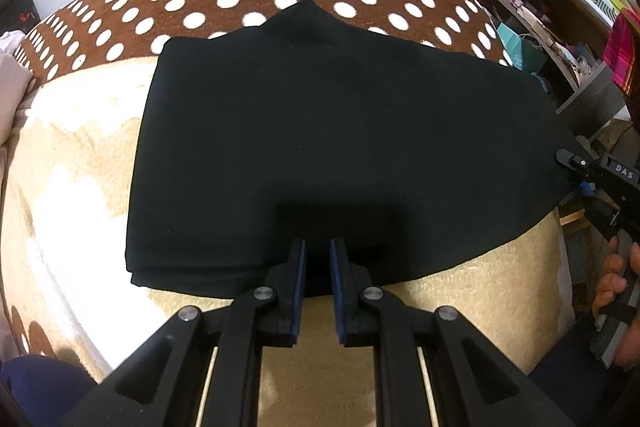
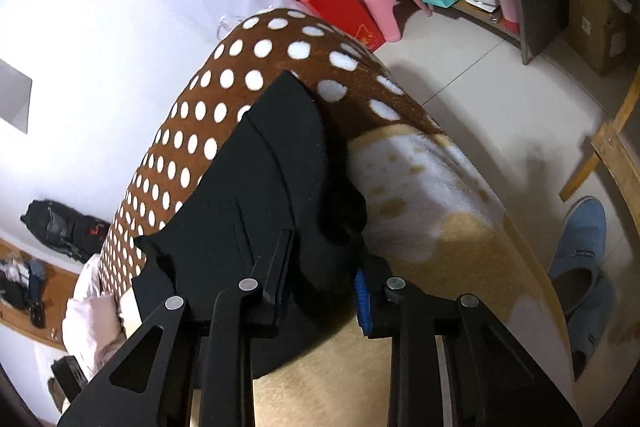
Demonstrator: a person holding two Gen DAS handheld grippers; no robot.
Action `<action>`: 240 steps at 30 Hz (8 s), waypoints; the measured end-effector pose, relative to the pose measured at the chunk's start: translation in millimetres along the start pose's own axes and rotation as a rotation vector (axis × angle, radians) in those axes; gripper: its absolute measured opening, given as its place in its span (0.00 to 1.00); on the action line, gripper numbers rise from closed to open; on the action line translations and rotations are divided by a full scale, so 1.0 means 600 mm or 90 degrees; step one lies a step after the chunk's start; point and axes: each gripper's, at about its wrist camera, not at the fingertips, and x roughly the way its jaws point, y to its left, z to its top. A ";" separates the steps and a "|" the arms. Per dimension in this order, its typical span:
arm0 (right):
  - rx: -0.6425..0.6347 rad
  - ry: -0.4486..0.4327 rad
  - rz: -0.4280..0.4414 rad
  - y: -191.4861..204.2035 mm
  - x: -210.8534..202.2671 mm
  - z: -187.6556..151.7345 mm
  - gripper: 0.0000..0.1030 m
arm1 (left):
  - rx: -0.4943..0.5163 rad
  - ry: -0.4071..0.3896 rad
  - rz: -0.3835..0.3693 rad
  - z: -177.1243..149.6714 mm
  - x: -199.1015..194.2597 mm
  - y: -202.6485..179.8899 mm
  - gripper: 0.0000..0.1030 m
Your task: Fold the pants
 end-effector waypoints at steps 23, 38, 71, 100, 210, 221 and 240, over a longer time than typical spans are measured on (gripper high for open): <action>-0.105 0.012 0.088 0.119 -0.050 0.019 0.20 | -0.047 -0.018 0.020 0.008 -0.015 0.027 0.14; -0.242 0.043 0.142 0.249 -0.061 -0.015 0.20 | -0.059 -0.023 0.051 0.011 -0.030 0.047 0.14; -0.501 0.321 0.146 0.454 0.149 -0.266 0.46 | -0.233 -0.091 0.068 -0.002 -0.094 0.222 0.14; -0.349 0.223 0.069 0.291 0.125 -0.145 0.35 | -0.078 -0.063 -0.052 0.077 -0.009 0.089 0.14; -0.442 0.262 0.027 0.300 0.075 -0.173 0.51 | -0.097 -0.071 -0.017 0.027 -0.076 0.157 0.43; -0.407 0.272 0.032 0.273 0.154 -0.120 0.51 | -0.142 -0.040 -0.066 0.071 0.007 0.214 0.51; -0.385 0.301 0.084 0.283 0.210 -0.114 0.53 | -0.199 -0.011 -0.137 0.086 0.064 0.226 0.63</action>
